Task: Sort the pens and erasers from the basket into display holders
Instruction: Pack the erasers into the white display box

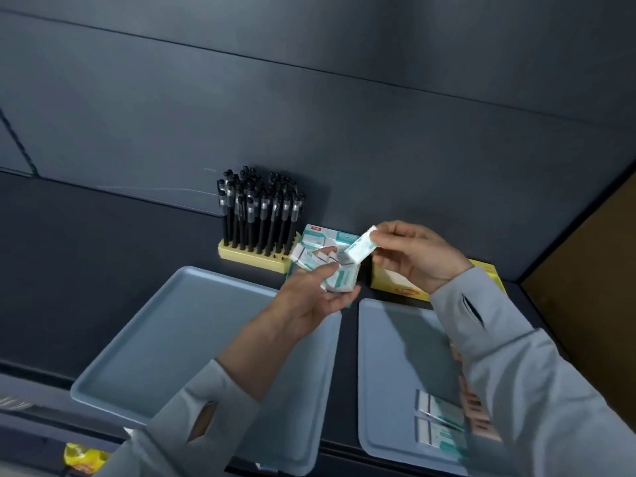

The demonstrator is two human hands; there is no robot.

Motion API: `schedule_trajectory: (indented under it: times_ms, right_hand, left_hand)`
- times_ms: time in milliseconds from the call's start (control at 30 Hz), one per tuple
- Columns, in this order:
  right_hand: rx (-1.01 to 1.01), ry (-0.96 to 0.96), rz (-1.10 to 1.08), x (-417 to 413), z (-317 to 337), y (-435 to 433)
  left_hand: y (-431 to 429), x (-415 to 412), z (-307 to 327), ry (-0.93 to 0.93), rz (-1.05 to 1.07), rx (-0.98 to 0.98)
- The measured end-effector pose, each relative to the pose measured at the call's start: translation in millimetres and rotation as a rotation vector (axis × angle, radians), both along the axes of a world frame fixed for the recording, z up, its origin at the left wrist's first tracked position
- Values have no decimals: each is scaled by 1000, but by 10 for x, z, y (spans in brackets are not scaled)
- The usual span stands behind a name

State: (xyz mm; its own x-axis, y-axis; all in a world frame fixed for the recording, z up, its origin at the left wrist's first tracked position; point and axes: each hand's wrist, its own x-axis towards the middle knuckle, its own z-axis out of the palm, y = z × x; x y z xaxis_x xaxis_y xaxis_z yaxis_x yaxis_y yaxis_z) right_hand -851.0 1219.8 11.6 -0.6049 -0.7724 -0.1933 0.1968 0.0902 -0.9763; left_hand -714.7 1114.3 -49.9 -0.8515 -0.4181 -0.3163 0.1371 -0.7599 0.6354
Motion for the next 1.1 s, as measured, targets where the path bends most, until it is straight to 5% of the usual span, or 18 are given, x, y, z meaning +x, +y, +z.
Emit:
schedule_trajectory:
  times_ms: [133,333,733,833,1000,1100]
  right_hand:
    - [30,169,-173,-35,-218,-329]
    - [340,543,-58,7,-683,-739]
    - [625,1183,-154,152,-799,-961]
    - [574,1120,-187,215,-744,-938]
    - [336,433,85,527,-461,-831]
    - [269,357,105,520,-346,-765]
  left_hand:
    - [-278,131,-29,-27,25,9]
    - [-570,324,-37,-7,33,-18]
    - [-797,563,-46,-69,-18,-10]
    - [-783,576,-70,-46,-34,-46]
    - [-700,528,-51,-20,-47,-154]
    - [-629,511,-20,-38,-23,-178]
